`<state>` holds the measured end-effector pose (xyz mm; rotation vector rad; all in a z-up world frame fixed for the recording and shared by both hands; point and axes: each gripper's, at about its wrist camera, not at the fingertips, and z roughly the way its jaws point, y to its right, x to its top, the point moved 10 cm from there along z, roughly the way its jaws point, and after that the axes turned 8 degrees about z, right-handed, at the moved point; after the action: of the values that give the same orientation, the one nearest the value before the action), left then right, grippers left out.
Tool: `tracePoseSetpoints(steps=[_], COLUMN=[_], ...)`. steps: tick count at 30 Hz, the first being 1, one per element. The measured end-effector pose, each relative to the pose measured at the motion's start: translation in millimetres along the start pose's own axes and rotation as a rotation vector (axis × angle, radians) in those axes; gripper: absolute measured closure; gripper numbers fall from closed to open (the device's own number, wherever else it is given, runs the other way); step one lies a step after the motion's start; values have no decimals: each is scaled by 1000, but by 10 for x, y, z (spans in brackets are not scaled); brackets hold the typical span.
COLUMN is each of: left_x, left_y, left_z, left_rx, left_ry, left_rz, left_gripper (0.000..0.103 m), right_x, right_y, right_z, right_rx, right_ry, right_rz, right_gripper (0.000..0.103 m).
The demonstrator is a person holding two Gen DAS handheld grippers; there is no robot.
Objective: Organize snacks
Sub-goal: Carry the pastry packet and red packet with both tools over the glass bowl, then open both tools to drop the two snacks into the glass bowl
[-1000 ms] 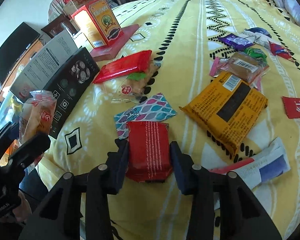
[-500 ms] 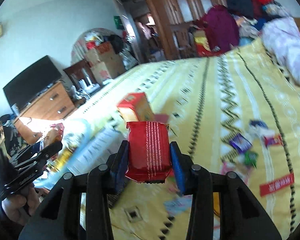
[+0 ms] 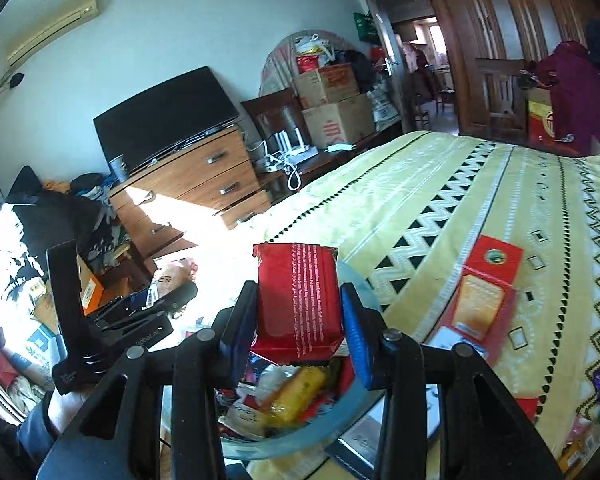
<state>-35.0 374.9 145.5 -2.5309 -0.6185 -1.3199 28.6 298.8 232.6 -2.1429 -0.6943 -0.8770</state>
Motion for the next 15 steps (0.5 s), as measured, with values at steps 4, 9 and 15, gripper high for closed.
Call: tracePoseSetpoints(steps=[4, 9, 15], left_x=[-46, -63, -90], left_y=[-80, -141, -199], left_z=[22, 24, 39], left_rx=[-10, -22, -40], left_ry=[-15, -18, -23], left_rz=[-14, -25, -26], left_gripper=[47, 47, 47], right_x=[-139, -247, -260], right_y=[-238, -280, -315], right_z=[280, 476, 525], right_rx=[20, 13, 5], right_ry=[-52, -86, -97], right_rz=[-9, -7, -14], right_gripper=[59, 59, 59])
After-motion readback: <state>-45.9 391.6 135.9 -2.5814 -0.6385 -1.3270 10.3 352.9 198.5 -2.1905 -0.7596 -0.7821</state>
